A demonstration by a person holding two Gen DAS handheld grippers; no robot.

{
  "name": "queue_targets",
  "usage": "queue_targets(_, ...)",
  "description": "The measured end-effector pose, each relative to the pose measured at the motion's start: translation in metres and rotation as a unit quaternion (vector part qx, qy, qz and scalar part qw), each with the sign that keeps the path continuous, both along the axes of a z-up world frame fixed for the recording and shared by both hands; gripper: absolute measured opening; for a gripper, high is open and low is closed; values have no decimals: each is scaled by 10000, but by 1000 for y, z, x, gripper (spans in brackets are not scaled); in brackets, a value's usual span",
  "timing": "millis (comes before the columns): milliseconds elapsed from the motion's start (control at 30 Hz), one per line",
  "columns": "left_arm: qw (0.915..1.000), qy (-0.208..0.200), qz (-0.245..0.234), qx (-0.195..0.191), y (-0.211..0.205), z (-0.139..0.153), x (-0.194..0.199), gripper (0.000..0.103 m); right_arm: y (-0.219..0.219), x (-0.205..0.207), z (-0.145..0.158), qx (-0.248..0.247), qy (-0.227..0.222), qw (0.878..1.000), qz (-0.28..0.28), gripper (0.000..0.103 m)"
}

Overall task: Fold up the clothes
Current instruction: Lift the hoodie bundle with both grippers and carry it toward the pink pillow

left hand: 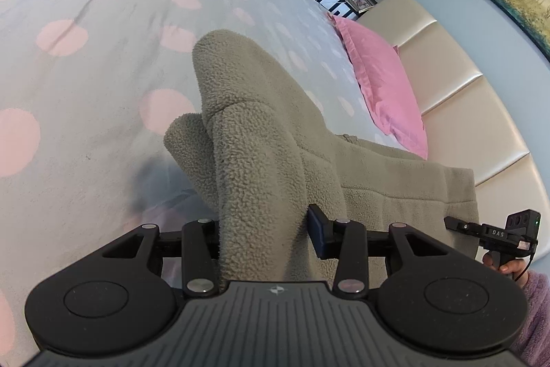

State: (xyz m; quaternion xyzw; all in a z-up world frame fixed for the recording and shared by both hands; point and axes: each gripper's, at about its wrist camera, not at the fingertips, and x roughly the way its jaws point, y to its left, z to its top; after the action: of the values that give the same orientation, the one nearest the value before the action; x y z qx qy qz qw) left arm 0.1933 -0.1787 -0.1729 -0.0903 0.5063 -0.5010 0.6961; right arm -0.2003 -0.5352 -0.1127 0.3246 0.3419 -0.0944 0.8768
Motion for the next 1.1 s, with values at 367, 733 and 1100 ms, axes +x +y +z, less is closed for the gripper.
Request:
queue_targets(367, 9987, -338, -330, -193, -11, 23, -22, 33, 10, -11, 29, -218, -171, 9995, -134, 28)
queue_targets(733, 9950, -49, -820, -564, -109, 14, -78, 30, -55, -73, 76, -654, -73, 9939, -882, 27)
queue_targets(1100, 9856, 266, -1266, -1087, -275, 19, -145, 29, -199, -128, 131, -1251, 202, 9761, -1768, 27)
